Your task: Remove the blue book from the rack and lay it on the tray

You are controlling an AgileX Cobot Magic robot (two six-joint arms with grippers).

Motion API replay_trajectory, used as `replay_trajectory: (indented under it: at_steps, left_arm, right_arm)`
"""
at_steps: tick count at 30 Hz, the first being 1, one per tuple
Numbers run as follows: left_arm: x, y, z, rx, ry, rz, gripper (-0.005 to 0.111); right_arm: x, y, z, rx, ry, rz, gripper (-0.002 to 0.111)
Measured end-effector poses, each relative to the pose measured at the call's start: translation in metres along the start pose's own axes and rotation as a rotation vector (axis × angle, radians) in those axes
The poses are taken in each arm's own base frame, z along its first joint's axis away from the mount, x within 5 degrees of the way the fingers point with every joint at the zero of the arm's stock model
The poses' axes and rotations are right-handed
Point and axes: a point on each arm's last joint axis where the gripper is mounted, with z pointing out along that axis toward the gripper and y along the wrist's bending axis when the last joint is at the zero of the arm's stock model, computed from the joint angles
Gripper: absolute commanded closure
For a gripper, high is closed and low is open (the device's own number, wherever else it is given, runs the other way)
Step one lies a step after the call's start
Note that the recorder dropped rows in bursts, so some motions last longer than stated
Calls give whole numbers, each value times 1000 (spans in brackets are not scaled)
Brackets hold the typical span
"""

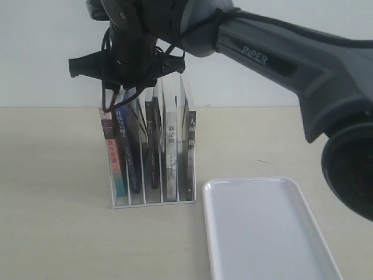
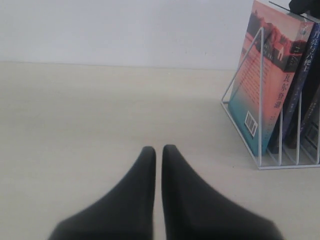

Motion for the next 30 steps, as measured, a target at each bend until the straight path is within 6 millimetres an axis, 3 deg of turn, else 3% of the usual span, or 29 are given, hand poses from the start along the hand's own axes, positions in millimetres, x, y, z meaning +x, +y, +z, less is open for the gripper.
replay_trajectory:
  at_steps: [19,22,25,27,30]
  left_arm:
    - [0,0,0,0,0,0,103]
    - [0,0,0,0,0,0,103]
    - [0,0,0,0,0,0,103]
    - [0,0,0,0,0,0,103]
    - [0,0,0,0,0,0,103]
  right_arm:
    - [1,0,3,9,7,1,71]
    - [11,-1,18,44,65,-8,71]
    - [13,-1,20,45,80,-5,71]
    - [14,-1,20,43,81,-5,74]
    - [14,-1,20,43,81,-5,90]
